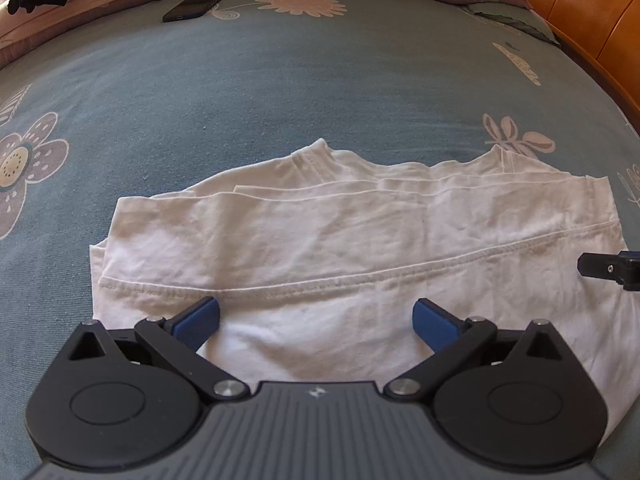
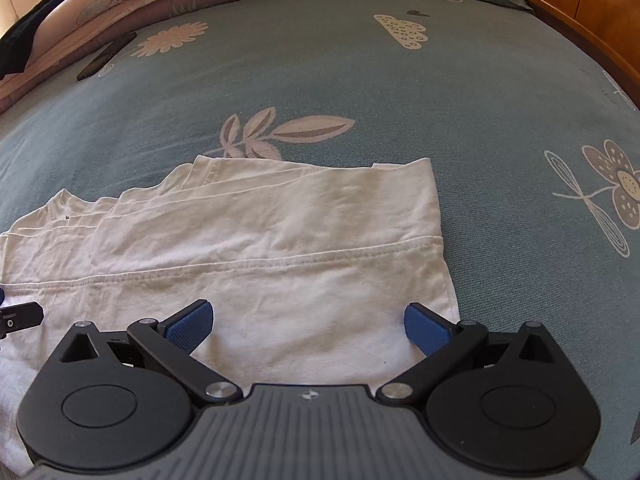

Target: Fold clothes

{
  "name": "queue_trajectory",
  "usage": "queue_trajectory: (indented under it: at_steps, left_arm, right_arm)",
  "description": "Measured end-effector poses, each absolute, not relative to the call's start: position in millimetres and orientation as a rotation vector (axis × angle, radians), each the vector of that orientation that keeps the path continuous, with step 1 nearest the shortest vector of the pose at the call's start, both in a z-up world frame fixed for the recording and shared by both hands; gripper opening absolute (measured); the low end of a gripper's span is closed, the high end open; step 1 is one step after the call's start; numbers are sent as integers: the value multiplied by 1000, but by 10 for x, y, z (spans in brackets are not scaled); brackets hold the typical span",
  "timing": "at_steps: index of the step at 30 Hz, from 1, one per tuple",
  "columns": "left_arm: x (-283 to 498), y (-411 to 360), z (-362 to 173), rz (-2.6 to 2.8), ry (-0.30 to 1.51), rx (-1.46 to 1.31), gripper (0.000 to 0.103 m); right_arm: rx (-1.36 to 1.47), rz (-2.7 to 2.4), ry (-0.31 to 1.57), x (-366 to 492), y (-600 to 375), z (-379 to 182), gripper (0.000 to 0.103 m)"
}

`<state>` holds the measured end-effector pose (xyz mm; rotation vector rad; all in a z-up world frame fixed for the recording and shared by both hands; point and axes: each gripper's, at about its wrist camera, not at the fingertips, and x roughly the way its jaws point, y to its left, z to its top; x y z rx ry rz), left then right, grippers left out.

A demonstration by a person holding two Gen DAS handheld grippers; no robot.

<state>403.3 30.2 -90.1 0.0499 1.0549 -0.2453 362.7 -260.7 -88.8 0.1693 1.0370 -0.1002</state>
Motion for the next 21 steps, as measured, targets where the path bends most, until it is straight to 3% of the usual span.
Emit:
queue_trajectory:
  at_steps: [4,13,19,20,21]
  left_arm:
    - [4118,360,-690,-251,950,67,102]
    - [4358,649,-930,-152,1019,0,102]
    - [4151,926,-699,-81,965,-55,98]
    - [4127,969,-675,-61,964,-56,95]
    - [4105,1016,-660,-38,966,-55,83]
  right_arm:
    - [160,-112,969,3678,-2692,-723,103]
    - [163,-129,964,4117,-2731,-795,103]
    - [172,-122,974,4083,-2681,-762,103]
    - [166,-117,977,4070,-2652,-759,103]
    - [164,-109,980,4057,-2619,-759,103]
